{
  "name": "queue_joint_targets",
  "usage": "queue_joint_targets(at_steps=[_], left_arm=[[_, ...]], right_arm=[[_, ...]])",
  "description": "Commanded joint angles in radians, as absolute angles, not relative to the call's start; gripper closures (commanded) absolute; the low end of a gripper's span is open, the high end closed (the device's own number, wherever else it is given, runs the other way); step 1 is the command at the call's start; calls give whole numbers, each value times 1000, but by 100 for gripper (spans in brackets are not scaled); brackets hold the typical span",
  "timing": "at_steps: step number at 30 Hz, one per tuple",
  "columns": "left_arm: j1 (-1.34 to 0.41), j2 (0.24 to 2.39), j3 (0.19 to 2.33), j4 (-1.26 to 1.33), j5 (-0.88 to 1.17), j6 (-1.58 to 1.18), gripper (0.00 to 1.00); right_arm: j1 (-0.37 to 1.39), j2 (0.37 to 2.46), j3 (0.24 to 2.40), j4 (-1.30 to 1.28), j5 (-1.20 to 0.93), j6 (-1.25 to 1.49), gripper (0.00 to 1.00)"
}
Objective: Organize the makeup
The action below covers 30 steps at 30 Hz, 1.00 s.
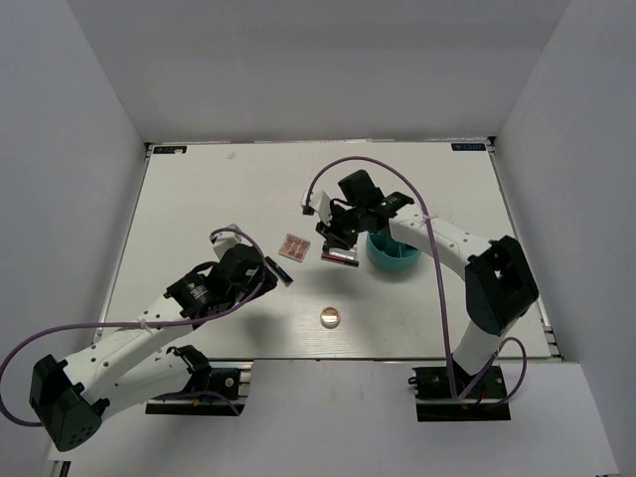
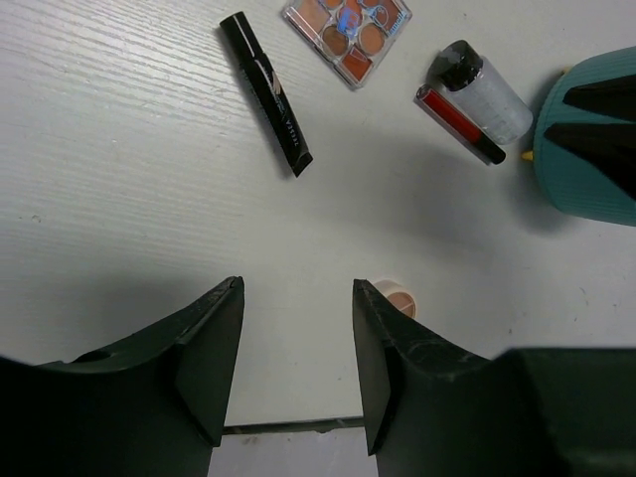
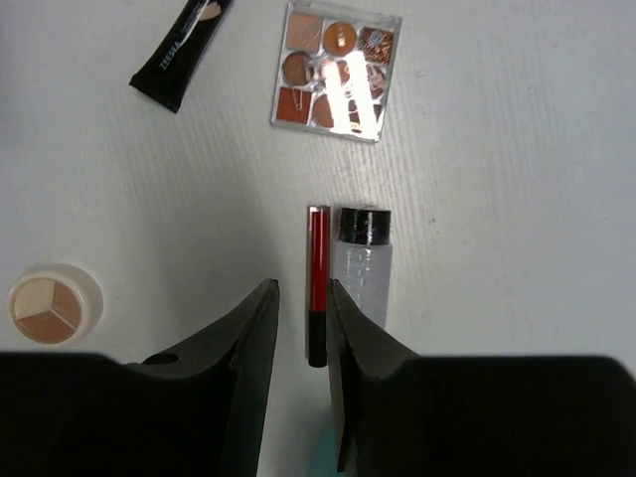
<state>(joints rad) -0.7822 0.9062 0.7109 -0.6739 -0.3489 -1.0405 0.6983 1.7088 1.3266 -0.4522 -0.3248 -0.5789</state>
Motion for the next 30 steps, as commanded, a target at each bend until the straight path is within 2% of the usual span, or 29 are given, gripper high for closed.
queue_joint_targets(at_steps=[1, 4, 11, 13, 30], left_arm=[[-784, 871, 713, -693, -377, -1058, 42], [-784, 867, 703, -690, -376, -1069, 42], [-784, 891, 718, -692, -374, -1065, 42], [-784, 894, 722, -695, -374, -1063, 42], [-784, 893, 724, -706, -370, -1071, 42]], right_arm=[[709, 1743, 1379, -514, -339, -583, 67], [709, 1759, 1387, -526, -357, -592, 67], [712, 1841, 1428, -597, -388, -606, 78], [712, 1859, 1439, -601, -382, -600, 78], [715, 1957, 1474, -591, -278, -563, 64]])
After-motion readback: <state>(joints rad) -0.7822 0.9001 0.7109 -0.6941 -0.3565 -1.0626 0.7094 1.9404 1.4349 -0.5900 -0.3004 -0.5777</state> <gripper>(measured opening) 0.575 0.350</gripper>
